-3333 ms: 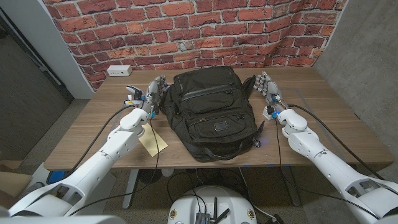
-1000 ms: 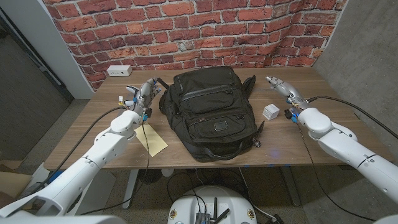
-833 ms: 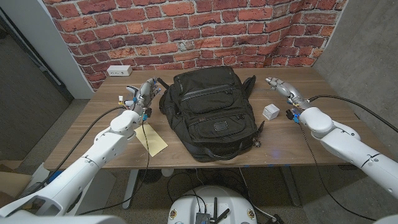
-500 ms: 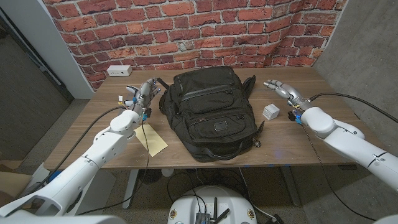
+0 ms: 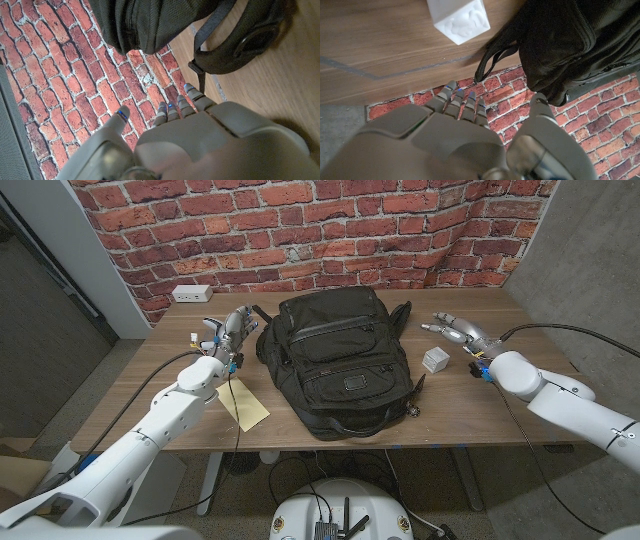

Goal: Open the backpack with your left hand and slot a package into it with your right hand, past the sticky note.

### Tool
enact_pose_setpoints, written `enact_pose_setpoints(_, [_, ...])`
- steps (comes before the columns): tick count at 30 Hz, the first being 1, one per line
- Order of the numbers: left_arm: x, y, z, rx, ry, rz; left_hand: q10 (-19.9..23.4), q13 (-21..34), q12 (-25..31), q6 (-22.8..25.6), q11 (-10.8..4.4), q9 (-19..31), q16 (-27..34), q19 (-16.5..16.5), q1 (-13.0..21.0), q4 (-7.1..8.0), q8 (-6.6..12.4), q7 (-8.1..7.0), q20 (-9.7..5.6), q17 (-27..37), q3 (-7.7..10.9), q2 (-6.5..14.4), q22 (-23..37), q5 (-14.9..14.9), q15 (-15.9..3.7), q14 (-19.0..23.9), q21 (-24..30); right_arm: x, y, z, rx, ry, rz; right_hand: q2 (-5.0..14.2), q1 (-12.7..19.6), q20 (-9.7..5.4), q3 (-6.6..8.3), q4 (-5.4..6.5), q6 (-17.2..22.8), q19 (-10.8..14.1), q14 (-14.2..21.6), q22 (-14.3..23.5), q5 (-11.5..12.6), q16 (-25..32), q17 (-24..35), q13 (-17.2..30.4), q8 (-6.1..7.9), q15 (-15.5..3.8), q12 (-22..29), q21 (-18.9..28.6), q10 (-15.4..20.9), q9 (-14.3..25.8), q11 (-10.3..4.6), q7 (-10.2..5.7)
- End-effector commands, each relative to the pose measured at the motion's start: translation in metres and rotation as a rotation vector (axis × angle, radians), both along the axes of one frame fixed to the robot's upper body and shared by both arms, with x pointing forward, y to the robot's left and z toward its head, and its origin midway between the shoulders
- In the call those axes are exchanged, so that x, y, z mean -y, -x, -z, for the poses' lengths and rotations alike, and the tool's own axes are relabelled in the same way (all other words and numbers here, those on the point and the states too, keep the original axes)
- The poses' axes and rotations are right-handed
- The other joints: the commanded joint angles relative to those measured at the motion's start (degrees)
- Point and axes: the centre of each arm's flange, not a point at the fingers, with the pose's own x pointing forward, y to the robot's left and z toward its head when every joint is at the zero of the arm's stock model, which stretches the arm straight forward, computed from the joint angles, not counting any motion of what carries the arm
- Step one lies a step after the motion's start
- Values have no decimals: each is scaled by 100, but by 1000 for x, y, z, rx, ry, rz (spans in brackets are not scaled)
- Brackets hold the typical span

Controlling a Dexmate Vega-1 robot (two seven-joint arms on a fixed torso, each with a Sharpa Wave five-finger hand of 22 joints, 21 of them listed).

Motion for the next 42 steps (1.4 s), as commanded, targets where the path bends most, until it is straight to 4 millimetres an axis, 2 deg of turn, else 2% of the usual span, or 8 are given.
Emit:
enact_pose_setpoints(1, [1,-2,3,-5,6,4,38,29,2,39,-4,32,5,40,40,-28,-8,4,-151,25,3,302,18,26,-30,40,-13,1,6,0,-54,175,121,-18,149,103,46,-94,-49,10,-59,19,58,-4,-6,28,54,18,35,-50,-74,37,-5,-6])
enact_pose_setpoints(5, [1,-3,3,-8,6,6,47,29,3,41,-2,33,4,41,38,-30,-8,8,-153,26,5,303,18,25,-30,47,-14,-1,7,-1,-77,213,140,-57,322,200,101,-166,-83,9,-119,22,115,-3,-32,43,76,107,40,-110,-138,48,-1,33])
enact_pose_setpoints(12, [1,-3,4,-12,5,7,65,29,3,39,2,33,6,43,35,-33,-10,1,-154,27,8,305,18,24,-30,69,-16,-4,9,-3,-118,276,172,-169,517,383,144,-200,-145,-16,-249,24,174,-13,-63,66,91,208,38,-202,-258,60,75,73])
enact_pose_setpoints(15, [1,-3,3,-13,4,5,67,29,1,37,0,33,6,47,33,-34,-12,2,-148,27,10,306,18,24,-30,78,-16,-6,9,-4,-139,309,183,-219,602,457,162,-201,-203,-39,-323,25,195,-20,-75,77,86,259,33,-248,-336,66,93,36])
enact_pose_setpoints(26, [3,0,6,-19,6,6,101,29,5,43,-4,34,9,61,27,-36,-10,-3,-144,28,15,308,18,23,-22,114,-15,-8,9,-2,-176,381,190,-389,947,734,237,-189,-437,50,-536,29,257,1,-116,116,87,344,32,-346,-644,86,57,-329])
enact_pose_setpoints(31, [4,1,8,-21,8,7,110,30,4,42,-1,34,8,66,24,-37,-12,0,-142,29,17,309,19,22,-19,123,-15,-8,9,-2,-189,411,190,-424,1140,828,295,-186,-430,125,-549,29,303,37,-131,137,134,444,60,-376,-698,92,75,-613])
enact_pose_setpoints(34, [4,3,10,-22,10,5,119,30,6,47,2,34,9,67,23,-37,-10,-5,-138,29,18,311,19,22,-19,132,-15,-8,8,-2,-195,426,195,-441,1210,869,313,-182,-380,162,-517,30,321,65,-132,146,168,487,81,-384,-690,95,85,-713])
enact_pose_setpoints(42, [5,5,13,-30,11,3,138,30,8,47,11,35,7,69,20,-38,-10,-16,-138,29,22,314,19,22,-14,144,-17,-10,4,0,-217,472,209,-446,1359,858,359,-176,-331,247,-411,30,358,130,-131,165,210,402,150,-391,-566,99,57,-726])
